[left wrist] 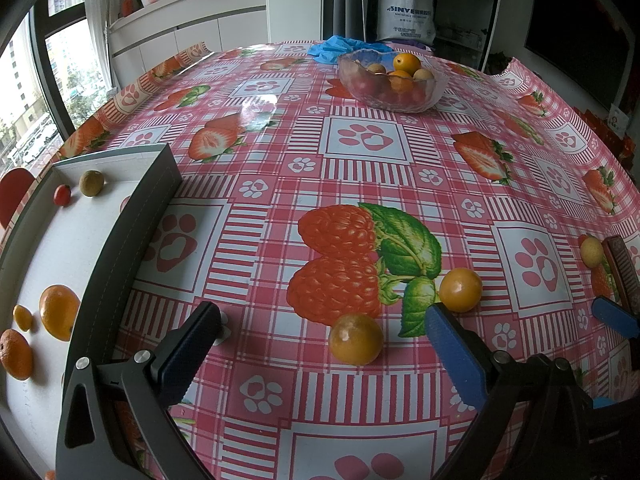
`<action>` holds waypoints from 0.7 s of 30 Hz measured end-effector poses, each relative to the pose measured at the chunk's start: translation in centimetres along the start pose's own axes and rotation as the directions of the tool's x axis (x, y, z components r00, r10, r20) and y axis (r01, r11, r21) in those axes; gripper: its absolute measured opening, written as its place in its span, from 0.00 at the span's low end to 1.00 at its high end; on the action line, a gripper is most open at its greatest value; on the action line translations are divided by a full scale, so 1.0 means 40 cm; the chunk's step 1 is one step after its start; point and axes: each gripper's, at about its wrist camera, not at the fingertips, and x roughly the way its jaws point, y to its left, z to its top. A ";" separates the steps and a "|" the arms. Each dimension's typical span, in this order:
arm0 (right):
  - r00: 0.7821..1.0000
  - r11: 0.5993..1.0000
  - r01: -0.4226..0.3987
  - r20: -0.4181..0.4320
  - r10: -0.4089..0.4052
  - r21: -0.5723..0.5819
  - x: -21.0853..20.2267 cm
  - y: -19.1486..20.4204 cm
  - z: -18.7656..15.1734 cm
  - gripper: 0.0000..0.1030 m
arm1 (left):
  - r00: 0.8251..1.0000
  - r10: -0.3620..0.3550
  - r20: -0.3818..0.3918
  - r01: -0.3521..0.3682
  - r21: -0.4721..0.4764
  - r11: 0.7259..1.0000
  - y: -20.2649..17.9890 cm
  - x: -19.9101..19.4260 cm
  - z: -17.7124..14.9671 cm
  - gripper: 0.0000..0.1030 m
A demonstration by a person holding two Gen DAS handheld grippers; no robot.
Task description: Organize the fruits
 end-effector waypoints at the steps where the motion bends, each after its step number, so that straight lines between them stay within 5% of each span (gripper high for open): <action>1: 1.000 1.000 0.000 0.000 0.000 0.000 0.000 0.000 0.001 1.00 | 1.000 0.000 0.000 0.000 0.000 1.000 0.002 -0.003 0.001 0.99; 21: 1.000 1.000 0.000 0.000 0.000 0.000 0.001 0.001 0.001 1.00 | 1.000 0.000 0.000 0.000 0.000 1.000 0.002 -0.003 0.000 0.99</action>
